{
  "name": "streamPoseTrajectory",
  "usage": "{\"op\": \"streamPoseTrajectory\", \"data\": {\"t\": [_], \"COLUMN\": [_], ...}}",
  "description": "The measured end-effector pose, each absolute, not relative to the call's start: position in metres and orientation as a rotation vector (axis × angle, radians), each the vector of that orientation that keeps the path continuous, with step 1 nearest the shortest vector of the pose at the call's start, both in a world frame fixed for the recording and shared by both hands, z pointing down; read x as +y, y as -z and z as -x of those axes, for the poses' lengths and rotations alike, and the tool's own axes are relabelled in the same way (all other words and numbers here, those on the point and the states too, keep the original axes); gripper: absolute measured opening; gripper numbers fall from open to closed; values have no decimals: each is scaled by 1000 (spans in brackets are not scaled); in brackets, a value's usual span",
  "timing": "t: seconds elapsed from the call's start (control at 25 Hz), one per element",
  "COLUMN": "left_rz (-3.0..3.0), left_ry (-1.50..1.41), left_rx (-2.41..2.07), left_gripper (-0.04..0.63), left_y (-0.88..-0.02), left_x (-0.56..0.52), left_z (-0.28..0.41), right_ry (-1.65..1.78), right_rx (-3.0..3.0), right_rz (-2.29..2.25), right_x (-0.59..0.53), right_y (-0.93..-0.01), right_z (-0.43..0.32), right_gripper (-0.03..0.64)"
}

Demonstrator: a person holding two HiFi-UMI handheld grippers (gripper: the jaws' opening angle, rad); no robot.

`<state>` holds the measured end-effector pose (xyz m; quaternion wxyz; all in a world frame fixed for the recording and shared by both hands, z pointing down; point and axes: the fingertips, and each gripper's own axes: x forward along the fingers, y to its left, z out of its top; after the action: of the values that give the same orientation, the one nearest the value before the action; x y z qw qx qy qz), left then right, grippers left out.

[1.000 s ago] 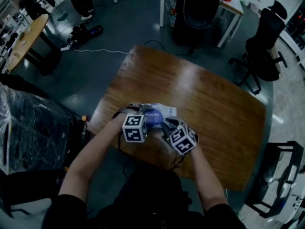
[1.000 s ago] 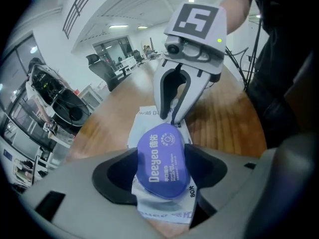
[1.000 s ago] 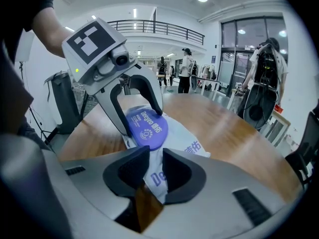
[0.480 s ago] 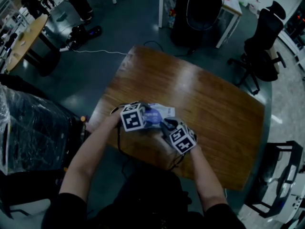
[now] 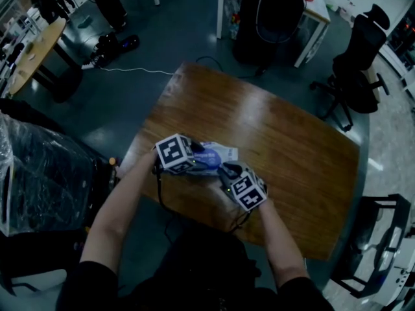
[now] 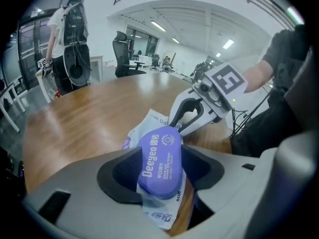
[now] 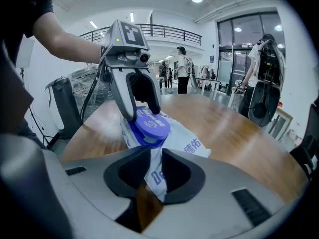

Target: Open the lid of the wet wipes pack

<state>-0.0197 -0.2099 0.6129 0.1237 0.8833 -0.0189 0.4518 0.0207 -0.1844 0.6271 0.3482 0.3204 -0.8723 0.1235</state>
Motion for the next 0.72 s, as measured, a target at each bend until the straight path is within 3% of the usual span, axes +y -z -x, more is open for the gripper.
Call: {"op": "streamPoseTrajectory", "data": {"t": [0.48,0.56,0.68,0.72], "left_rz": [-2677,-2717,-2783,-2799], "left_ry": [-1254,-1213,-1181,-1191], "left_rx": [-241,-299,-414,-437], "left_gripper": [236,209,80,74], "left_y": [-587,-576,-563,-562], "left_x": [-225,-231,-244,-247], "left_z": [18,18,18,18], "right_ry": [-331,-331,-328,-328], "right_rx": [-2254,-2251,-2247,-2247], "right_rz": [-830,-833,-835,-835], "right_x": [-186,-186,-187,-187], "right_y": [-630,-630,-630,-630], "right_z": [-23,-23,-22,-22], "right_gripper": [84,84,84,83]}}
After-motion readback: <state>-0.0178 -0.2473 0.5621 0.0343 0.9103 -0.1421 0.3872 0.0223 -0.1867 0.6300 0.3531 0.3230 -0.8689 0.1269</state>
